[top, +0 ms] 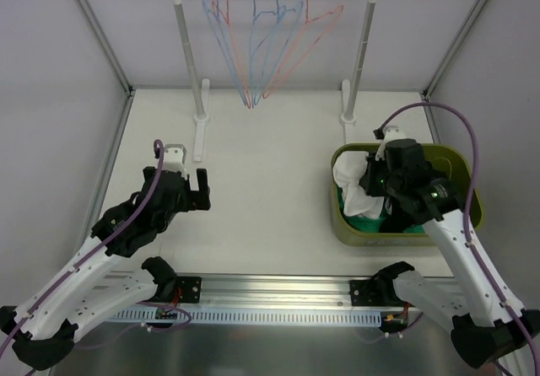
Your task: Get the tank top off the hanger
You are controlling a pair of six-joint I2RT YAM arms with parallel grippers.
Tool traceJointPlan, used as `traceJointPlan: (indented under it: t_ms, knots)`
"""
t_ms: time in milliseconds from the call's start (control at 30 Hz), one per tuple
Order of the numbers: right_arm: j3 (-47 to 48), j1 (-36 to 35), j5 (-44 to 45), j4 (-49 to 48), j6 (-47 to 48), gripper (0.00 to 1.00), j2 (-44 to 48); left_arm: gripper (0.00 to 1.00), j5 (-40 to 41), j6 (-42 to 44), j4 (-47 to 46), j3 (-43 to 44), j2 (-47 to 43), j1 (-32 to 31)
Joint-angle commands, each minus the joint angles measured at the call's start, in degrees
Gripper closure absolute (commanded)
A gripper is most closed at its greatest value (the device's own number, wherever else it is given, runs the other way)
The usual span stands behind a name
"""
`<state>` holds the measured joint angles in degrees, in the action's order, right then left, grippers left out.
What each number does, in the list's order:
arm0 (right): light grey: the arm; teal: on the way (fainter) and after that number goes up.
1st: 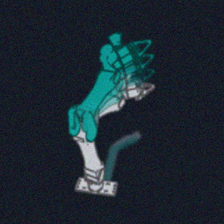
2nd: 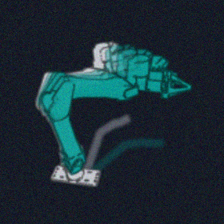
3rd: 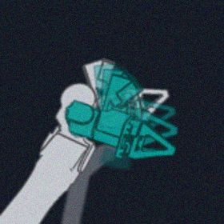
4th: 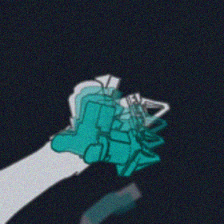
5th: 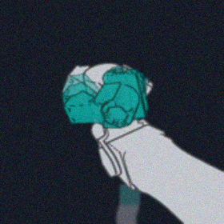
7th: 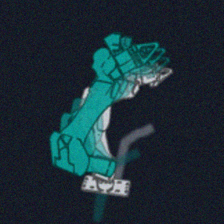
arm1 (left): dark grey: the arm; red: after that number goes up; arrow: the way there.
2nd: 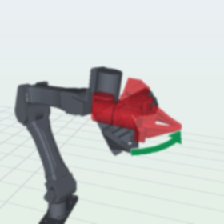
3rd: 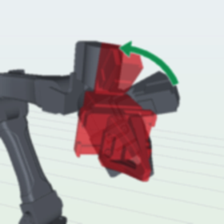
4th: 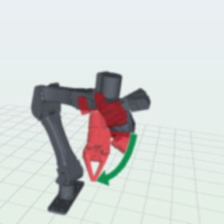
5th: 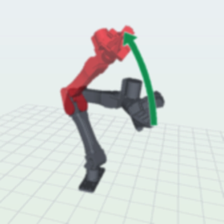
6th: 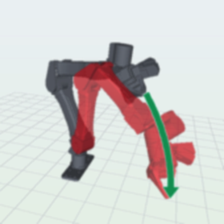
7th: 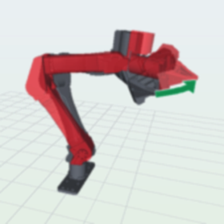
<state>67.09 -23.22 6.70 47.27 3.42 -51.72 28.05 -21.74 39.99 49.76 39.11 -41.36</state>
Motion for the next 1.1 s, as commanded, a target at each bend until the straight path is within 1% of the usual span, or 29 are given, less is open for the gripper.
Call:
traceJointPlan:
  t_ms: [0, 67, 100, 167, 267, 300, 367, 400, 433, 467, 500, 567, 600, 700, 733, 800, 867, 900, 933, 1000, 1033, 1067]
  knots:
    - [-11.0, 2.1, -4.8, -6.0, -5.5, 1.00, -1.5, 0.01, 3.2, -2.9, 0.7, 1.6, -2.9, 0.5]
    - [-16.9, 4.2, -6.1, -12.0, -8.0, 1.00, -2.2, 0.01, 5.0, -4.4, 0.7, 1.3, -4.3, 0.5]
    - [-21.3, 4.8, -9.3, -15.0, -10.1, 0.98, -3.7, 0.01, 6.2, -5.1, 0.6, 0.6, -5.4, 0.5]
    - [-23.0, 4.9, -8.6, -15.2, -11.0, 0.90, -5.0, 0.01, 8.2, -5.6, 0.7, 0.5, -5.5, 0.5]
    - [-21.7, 4.9, -6.4, -13.9, -11.1, 0.60, -1.6, 0.01, 7.2, -8.3, 0.8, 1.9, -3.2, 1.5]
    - [-20.3, 4.9, -2.9, -12.6, -10.9, 0.50, -0.4, 0.01, 6.7, -9.1, 0.7, 3.0, -0.9, 2.2]
    - [-14.6, 5.0, 0.1, -7.9, -9.4, 0.42, 2.7, 0.01, 3.3, -10.9, 0.7, 4.0, 1.7, 6.9]
    - [-12.4, 4.9, 3.5, -4.1, -8.6, 0.34, 3.3, 0.01, 1.6, -11.6, 0.7, 4.8, 3.8, 9.1]
    - [-8.2, 4.9, 5.0, -2.0, -7.8, 0.30, 4.1, 0.01, 0.1, -12.1, 0.5, 5.3, 4.7, 11.1]
    - [-6.3, 5.0, 5.9, -0.3, -5.9, 0.25, 4.4, 0.01, -1.0, -12.7, 0.4, 5.5, 5.4, 13.9]
    - [-4.5, 4.9, 7.2, 2.7, -4.8, 0.12, 4.7, 0.01, -0.4, -12.8, 0.5, 6.0, 6.2, 14.3]
    - [0.3, 4.9, 7.9, 5.5, -3.2, 0.10, 5.8, 0.01, 1.2, -12.4, 0.5, 6.4, 6.2, 14.5]
    - [1.6, 5.0, 8.1, 7.9, -1.9, 0.06, 6.2, 0.01, 1.9, -12.0, 0.6, 6.5, 5.7, 14.6]
    - [5.8, 4.9, 7.7, 11.4, 0.2, 0.00, 8.9, 0.01, 1.0, -8.4, 1.1, 7.1, 3.2, 14.5]
    - [6.4, 4.9, 7.4, 12.2, 0.6, 0.01, 10.1, 0.01, -0.5, -5.5, 1.5, 7.5, 2.4, 14.6]
    - [7.8, 4.9, 8.1, 14.4, 1.8, 0.01, 13.7, 0.01, -1.2, -2.5, 3.6, 8.4, -0.2, 14.5]
    - [8.8, 4.9, 11.0, 16.6, 2.1, 0.01, 16.1, 0.01, 1.3, 0.1, 5.4, 8.8, -2.2, 14.6]
    - [9.9, 4.9, 14.5, 19.2, 2.5, 0.01, 18.6, 0.01, 2.0, 1.0, 5.7, 8.3, -4.7, 14.6]
    - [10.3, 4.9, 16.1, 20.3, 4.1, 0.00, 19.8, 0.01, 3.9, 1.9, 5.8, 7.7, -6.0, 14.6]
    - [9.9, 4.9, 19.0, 22.1, 6.1, 0.00, 24.0, 0.01, 7.4, 0.7, 5.6, 5.5, -8.1, 14.6]
    - [8.9, 4.9, 19.7, 22.5, 7.6, 0.01, 25.3, 0.01, 7.0, -0.8, 5.5, 4.6, -8.3, 14.8]
    - [8.1, 4.9, 20.1, 22.9, 7.9, 0.01, 26.5, 0.01, 4.9, -1.3, 5.4, 4.0, -8.7, 15.3]
